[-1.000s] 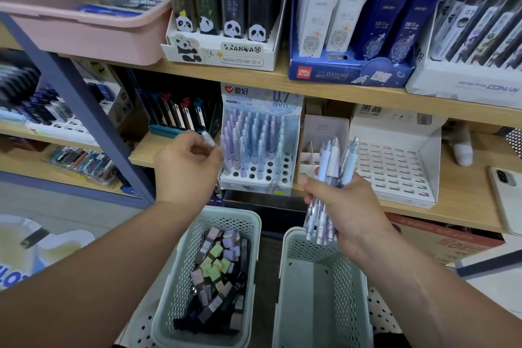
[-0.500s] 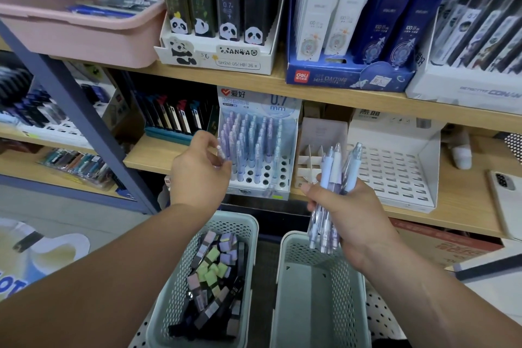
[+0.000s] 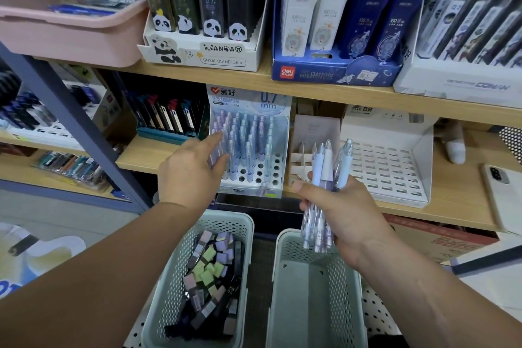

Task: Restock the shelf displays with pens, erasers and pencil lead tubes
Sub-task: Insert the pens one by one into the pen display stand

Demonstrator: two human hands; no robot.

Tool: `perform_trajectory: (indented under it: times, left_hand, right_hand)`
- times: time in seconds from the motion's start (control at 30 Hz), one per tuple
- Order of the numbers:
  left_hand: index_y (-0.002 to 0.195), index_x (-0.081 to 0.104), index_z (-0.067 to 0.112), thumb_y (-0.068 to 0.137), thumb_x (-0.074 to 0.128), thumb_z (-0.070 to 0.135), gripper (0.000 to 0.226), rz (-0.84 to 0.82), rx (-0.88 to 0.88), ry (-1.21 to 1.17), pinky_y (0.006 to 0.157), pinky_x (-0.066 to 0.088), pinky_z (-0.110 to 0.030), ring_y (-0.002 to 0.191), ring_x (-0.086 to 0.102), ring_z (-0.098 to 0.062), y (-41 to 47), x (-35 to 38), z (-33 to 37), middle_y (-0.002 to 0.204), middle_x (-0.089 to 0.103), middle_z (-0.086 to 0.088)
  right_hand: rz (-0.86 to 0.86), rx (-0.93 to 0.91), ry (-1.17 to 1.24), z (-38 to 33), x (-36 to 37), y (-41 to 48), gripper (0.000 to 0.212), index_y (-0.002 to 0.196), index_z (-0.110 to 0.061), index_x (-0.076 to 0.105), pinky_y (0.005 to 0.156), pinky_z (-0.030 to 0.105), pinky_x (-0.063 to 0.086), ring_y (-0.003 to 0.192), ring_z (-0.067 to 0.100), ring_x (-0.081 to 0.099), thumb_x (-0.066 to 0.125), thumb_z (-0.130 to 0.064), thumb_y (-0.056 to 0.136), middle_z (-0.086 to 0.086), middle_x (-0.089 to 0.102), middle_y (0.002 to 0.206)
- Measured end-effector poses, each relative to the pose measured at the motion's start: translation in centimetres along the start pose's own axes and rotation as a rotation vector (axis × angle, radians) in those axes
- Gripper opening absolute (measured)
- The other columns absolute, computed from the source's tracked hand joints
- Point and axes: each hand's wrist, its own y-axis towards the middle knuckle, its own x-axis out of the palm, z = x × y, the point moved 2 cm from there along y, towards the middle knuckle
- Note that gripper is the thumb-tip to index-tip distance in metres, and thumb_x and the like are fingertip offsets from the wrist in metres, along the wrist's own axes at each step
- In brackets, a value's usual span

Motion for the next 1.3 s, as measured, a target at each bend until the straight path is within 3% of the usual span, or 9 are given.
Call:
perform_trajectory:
  times: [0.23,0.37,0.47,0.53,0.67,0.77,0.9,1.1,1.3]
  left_hand:
    - [0.145,0.047,0.027,0.089,0.062,0.021,0.058,-0.056,-0.063,-0.084,0.059,0.036,-0.031,0.063,0.047,-0.021,-0.1,-1.2,0.6,0.073,0.044,0.006]
    - [0.108,0.062,0.026,0.09,0.067,0.027,0.019,-0.091,-0.166,-0.467,0.059,0.044,-0.032,0.062,0.054,-0.015,-0.9,-3.4,4.3,0.071,0.056,0.002]
    - [0.086,0.071,0.025,0.086,0.074,0.035,0.01,-0.406,-0.322,-0.787,0.061,0.053,-0.032,0.065,0.062,-0.019,-2.9,-3.5,7.6,0.08,0.067,-0.003]
    - [0.083,0.07,0.018,0.084,0.078,0.027,0.012,-0.509,-0.413,-0.892,0.06,0.054,-0.029,0.064,0.065,-0.016,-4.2,-2.9,8.5,0.081,0.069,-0.006]
    - [0.085,0.067,0.002,0.087,0.075,0.012,0.013,-0.521,-0.555,-1.011,0.047,0.045,-0.018,0.05,0.058,-0.008,-4.8,-2.3,8.5,0.066,0.063,-0.007]
    - [0.084,0.066,0.004,0.09,0.071,0.013,0.012,-0.521,-0.631,-1.083,0.05,0.045,-0.022,0.053,0.057,-0.009,-4.5,-2.4,8.0,0.061,0.061,0.0]
    - [0.094,0.066,0.002,0.097,0.063,0.014,0.013,-0.448,-0.736,-1.173,0.06,0.052,-0.028,0.069,0.066,-0.019,-3.6,-2.5,6.9,0.078,0.071,-0.01]
    - [0.096,0.064,0.005,0.099,0.058,0.01,0.008,-0.246,-0.857,-1.336,0.071,0.06,-0.031,0.076,0.072,-0.022,-2.8,-3.1,5.4,0.081,0.07,-0.008]
    - [0.09,0.058,0.004,0.09,0.062,0.002,0.004,-0.376,-0.89,-1.257,0.064,0.059,-0.033,0.082,0.075,-0.03,-2.8,-3.1,3.6,0.086,0.074,-0.019]
  right_hand:
    - [-0.145,0.047,0.1,-0.8,0.6,-0.6,0.032,0.107,-0.011,0.07,0.058,0.025,0.055,0.065,0.012,0.068,0.083,-0.015,0.079,-0.001,0.075,0.078]
    - [-0.231,0.008,0.036,-0.7,1.3,-1.0,0.029,0.099,-0.013,0.07,0.066,0.03,0.055,0.066,0.016,0.065,0.085,-0.013,0.074,0.001,0.07,0.076]
    - [-0.271,-0.061,-0.061,-0.4,2.1,-1.5,0.027,0.099,-0.019,0.073,0.075,0.032,0.059,0.082,0.024,0.073,0.085,-0.011,0.076,0.005,0.077,0.089]
    - [-0.297,-0.088,-0.091,0.0,2.7,-1.9,0.031,0.104,-0.02,0.074,0.076,0.031,0.059,0.086,0.019,0.074,0.081,-0.004,0.078,0.005,0.078,0.094]
    - [-0.28,-0.08,-0.086,0.4,2.8,-2.1,0.031,0.104,-0.019,0.074,0.072,0.022,0.055,0.086,0.011,0.074,0.083,-0.004,0.077,0.001,0.079,0.094]
    - [-0.272,-0.041,-0.042,0.3,2.7,-2.0,0.029,0.104,-0.016,0.075,0.072,0.023,0.055,0.083,0.012,0.075,0.084,-0.009,0.077,0.002,0.079,0.091]
    - [-0.187,0.058,0.022,0.2,2.2,-1.1,0.041,0.11,-0.008,0.073,0.077,0.033,0.055,0.089,0.022,0.075,0.086,-0.022,0.075,0.008,0.079,0.095]
    - [-0.133,0.13,0.08,0.0,1.7,-0.4,0.031,0.113,-0.01,0.068,0.063,0.027,0.049,0.078,0.018,0.076,0.079,-0.013,0.084,0.003,0.079,0.092]
    - [-0.027,0.109,0.137,0.1,1.6,0.0,0.035,0.115,-0.007,0.066,0.061,0.026,0.051,0.068,0.014,0.072,0.08,-0.008,0.082,0.005,0.077,0.088]
